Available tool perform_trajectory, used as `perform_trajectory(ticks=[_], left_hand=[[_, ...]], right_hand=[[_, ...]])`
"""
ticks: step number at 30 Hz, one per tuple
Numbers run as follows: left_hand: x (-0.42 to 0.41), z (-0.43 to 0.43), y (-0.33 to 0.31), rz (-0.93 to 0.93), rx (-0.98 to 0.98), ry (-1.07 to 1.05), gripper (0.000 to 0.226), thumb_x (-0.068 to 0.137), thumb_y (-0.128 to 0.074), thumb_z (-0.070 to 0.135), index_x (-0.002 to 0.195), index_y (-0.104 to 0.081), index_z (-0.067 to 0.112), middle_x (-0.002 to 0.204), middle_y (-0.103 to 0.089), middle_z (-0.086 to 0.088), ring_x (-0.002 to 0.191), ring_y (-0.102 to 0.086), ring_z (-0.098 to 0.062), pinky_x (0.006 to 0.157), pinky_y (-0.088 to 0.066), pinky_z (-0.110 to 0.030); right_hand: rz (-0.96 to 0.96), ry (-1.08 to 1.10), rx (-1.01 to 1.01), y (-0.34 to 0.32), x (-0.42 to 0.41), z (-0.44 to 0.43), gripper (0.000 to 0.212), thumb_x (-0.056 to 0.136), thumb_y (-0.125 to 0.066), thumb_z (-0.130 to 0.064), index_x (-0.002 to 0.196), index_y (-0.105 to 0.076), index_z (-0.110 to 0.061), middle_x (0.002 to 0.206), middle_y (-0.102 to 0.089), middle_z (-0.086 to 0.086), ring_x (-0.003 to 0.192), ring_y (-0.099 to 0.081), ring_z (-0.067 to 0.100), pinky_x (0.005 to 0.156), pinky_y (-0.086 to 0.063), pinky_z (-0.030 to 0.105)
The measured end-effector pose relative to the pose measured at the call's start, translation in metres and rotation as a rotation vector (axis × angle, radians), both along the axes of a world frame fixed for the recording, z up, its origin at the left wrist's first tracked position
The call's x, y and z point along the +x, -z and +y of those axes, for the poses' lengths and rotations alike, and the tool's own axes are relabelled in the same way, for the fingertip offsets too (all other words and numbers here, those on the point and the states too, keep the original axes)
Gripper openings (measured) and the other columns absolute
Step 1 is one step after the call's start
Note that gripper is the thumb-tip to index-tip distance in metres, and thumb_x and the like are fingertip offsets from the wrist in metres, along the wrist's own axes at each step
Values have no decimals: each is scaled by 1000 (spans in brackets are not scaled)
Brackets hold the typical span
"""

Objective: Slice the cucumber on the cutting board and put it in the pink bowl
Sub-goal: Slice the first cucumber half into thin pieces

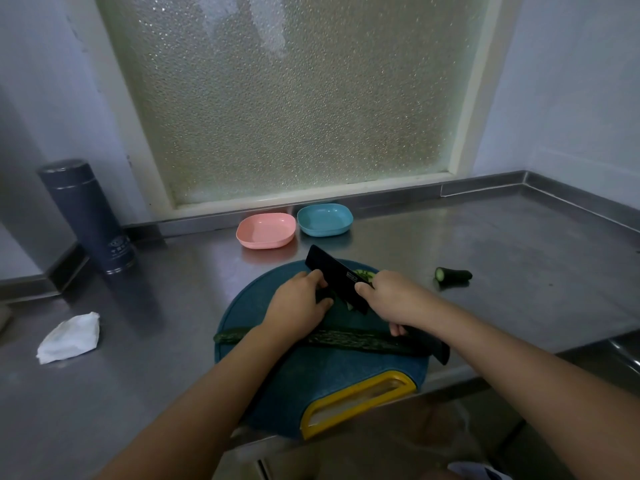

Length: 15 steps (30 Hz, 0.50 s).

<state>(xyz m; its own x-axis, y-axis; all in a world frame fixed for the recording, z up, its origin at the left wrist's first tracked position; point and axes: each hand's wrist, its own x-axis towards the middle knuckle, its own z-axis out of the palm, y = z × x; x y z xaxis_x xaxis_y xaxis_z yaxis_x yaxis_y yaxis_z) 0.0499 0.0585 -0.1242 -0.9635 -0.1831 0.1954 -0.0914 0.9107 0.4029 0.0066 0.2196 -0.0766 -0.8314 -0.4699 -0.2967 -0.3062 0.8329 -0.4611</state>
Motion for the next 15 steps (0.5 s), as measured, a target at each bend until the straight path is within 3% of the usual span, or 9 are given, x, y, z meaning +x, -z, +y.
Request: perform_trajectory(ticks=[4,12,15], left_hand=[[-1,-2,0,0,-12,22,29,86,-61,31,111,-55,19,110,-57,-2,98,-56,-17,85,-49,-34],[0,-1,0,13,-16,7,27,85,-62,30,109,-55,19,108,-58,-2,96,-56,-17,82,-49,-34],[1,0,0,14,-13,-9,27,85,-62,31,109,-55,19,108,-58,-3,97,-56,-18,82,-49,-36]], right_hand=[[-1,17,13,2,-1,-3,51,103,-27,-37,114,-54,6,50,-56,11,34,-50,15,36,-38,20],[7,45,71,19,-7,-25,59,101,-28,-43,98,-61,6,53,-58,14,40,-52,21,57,-50,27],[13,54,55,22,-8,-22,60,101,-27,-43,100,-61,7,53,-58,13,40,-53,21,52,-49,25]])
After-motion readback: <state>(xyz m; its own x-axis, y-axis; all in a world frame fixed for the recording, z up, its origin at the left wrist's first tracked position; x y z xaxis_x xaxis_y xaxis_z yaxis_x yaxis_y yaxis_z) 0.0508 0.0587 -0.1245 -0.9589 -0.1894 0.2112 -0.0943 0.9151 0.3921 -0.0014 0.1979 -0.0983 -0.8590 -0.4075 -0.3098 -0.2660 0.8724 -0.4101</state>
